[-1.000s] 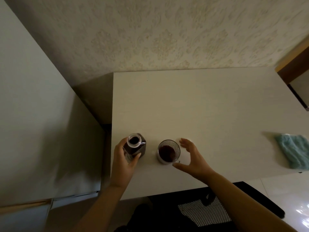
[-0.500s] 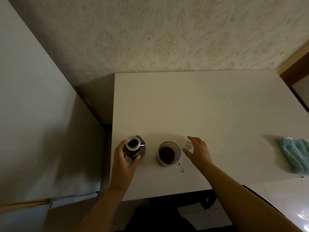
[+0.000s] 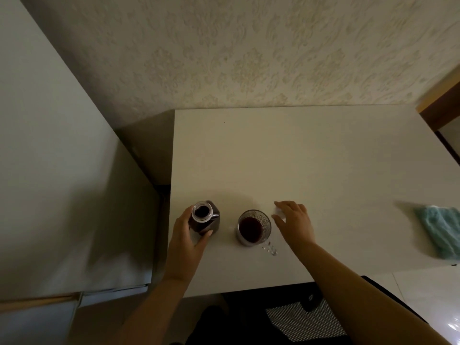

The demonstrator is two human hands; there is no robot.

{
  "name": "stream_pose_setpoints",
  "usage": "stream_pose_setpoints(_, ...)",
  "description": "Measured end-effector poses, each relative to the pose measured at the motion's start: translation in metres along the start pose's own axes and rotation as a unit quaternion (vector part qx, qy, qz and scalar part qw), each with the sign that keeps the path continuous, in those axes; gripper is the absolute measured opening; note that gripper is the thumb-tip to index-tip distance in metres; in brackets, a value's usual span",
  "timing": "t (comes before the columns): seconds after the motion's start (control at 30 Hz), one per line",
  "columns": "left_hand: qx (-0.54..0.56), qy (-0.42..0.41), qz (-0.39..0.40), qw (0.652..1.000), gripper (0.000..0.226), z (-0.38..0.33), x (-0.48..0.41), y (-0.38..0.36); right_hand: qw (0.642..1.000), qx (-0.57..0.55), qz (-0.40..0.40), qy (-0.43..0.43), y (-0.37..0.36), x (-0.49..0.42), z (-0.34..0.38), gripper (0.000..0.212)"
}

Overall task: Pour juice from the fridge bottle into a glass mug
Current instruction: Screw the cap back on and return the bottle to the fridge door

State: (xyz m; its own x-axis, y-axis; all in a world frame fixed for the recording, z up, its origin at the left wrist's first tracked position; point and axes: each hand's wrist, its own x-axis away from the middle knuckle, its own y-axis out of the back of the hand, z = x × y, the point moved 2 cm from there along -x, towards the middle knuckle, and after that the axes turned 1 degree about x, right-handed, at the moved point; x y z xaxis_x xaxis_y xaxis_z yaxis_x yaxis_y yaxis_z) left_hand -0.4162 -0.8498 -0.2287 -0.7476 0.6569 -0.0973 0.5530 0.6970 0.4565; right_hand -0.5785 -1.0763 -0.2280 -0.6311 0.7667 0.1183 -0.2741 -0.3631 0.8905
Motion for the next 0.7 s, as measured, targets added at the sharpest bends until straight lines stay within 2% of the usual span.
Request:
stream_pose_setpoints(0.13, -0.030, -0.013, -0.014, 0.999, 0.072, -0.004, 0.000, 0.002, 0.993, -0.070, -0.078, 0.056, 0.032, 0.000, 0.048, 0.040)
stream_pose_setpoints(0.2, -0.054, -0.029, -0.017, 0.998, 0.073, -0.009, 0.001, 0.002, 0.986, -0.101, -0.078, 0.106, 0.047, 0.005, 0.081, 0.040)
stream_pose_setpoints(0.37, -0.084, -0.075, -0.018, 0.993, 0.067, -0.018, 0.004, 0.009, 0.957, -0.109, 0.035, 0.266, 0.056, 0.034, 0.159, 0.042)
stream_pose_setpoints(0.57, -0.098, -0.082, -0.029, 0.991, 0.057, -0.020, 0.005, 0.016, 0.939, -0.027, 0.139, 0.314, 0.044, 0.032, 0.195, 0.041)
stream_pose_setpoints(0.7, -0.096, -0.088, -0.029, 0.991, 0.062, -0.015, 0.005, 0.014, 0.938, 0.000, 0.147, 0.315, 0.047, 0.026, 0.199, 0.038)
